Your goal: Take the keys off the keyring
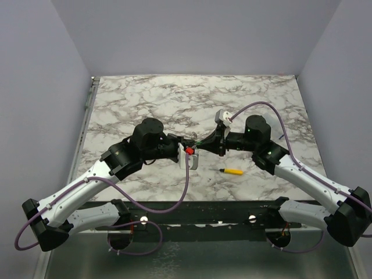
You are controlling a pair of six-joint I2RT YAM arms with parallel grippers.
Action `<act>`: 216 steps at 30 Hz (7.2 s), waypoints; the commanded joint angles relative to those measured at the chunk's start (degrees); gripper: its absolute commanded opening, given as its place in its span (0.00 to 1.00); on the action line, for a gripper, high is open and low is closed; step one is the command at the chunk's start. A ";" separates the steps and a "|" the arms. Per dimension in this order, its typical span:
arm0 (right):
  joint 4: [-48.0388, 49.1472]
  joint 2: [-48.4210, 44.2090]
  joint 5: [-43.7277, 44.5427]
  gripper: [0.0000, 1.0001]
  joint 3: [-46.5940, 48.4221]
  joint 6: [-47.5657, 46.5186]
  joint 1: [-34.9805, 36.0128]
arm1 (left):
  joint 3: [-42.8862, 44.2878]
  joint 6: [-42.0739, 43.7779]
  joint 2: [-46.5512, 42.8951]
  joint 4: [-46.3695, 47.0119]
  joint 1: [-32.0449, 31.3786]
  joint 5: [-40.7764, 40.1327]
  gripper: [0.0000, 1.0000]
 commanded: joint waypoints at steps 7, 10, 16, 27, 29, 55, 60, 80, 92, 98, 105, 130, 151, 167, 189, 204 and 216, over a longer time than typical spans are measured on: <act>-0.92 3.84 2.83 0.01 -2.67 -0.80 -0.15 | 1.08 -2.90 -2.58 3.82 0.10 -0.75 0.00; 0.76 4.92 1.12 0.00 -2.18 2.46 -0.22 | 0.15 -4.56 -3.00 4.81 0.07 -1.12 0.00; 3.44 2.72 -1.20 0.01 -2.88 8.03 -0.18 | -8.96 -11.12 -5.60 11.80 0.23 -5.35 0.00; -5.59 4.26 5.51 0.01 -5.83 3.66 -2.13 | -31.68 -12.42 -0.01 49.07 0.23 -8.03 0.00; -6.92 5.15 5.81 0.01 -5.11 1.61 -2.98 | -34.29 -10.42 1.73 55.61 0.46 -8.19 0.00; -0.49 34.40 -8.23 0.01 7.32 11.04 -2.99 | -56.28 -6.07 -8.90 53.05 8.27 -4.67 0.00; 1.14 33.19 -9.84 0.01 6.41 14.10 -2.79 | -50.93 -8.79 -18.66 36.20 9.90 -4.08 0.08; 7.63 30.37 -11.51 0.01 1.10 18.92 -0.60 | -16.69 -23.89 -2.30 -3.61 11.20 5.79 0.45; 8.47 27.03 -12.23 0.00 -1.02 16.88 1.78 | -14.20 -5.11 6.53 -4.72 12.49 15.75 0.28; 8.75 25.84 -11.80 0.01 -1.97 15.66 2.69 | -15.10 3.84 7.54 -5.24 13.15 18.77 0.29; 8.86 25.91 -11.57 0.01 -1.92 14.68 3.29 | -14.85 5.24 8.63 -5.00 13.16 20.50 0.33; 7.55 25.30 -8.47 0.01 -2.78 15.54 3.64 | -17.98 -14.27 8.99 3.96 13.34 13.47 0.00; 6.58 28.14 -3.46 0.01 -3.26 16.31 3.64 | -30.15 -62.37 1.24 23.58 17.76 2.36 0.00; 6.26 26.01 -5.19 0.01 -3.37 14.59 3.60 | -17.15 -6.69 6.89 -3.86 17.72 17.85 0.41; 6.63 22.04 -5.03 0.01 -3.83 15.28 3.64 | -8.91 -0.68 17.49 -11.07 10.86 16.65 0.43; 6.81 20.38 -6.18 0.01 -5.24 14.21 4.15 | -9.27 0.08 18.41 -5.60 10.87 18.77 0.37; 3.20 20.17 -1.57 0.01 -7.02 15.32 3.80 | -15.19 -21.02 13.61 6.99 15.97 16.61 0.00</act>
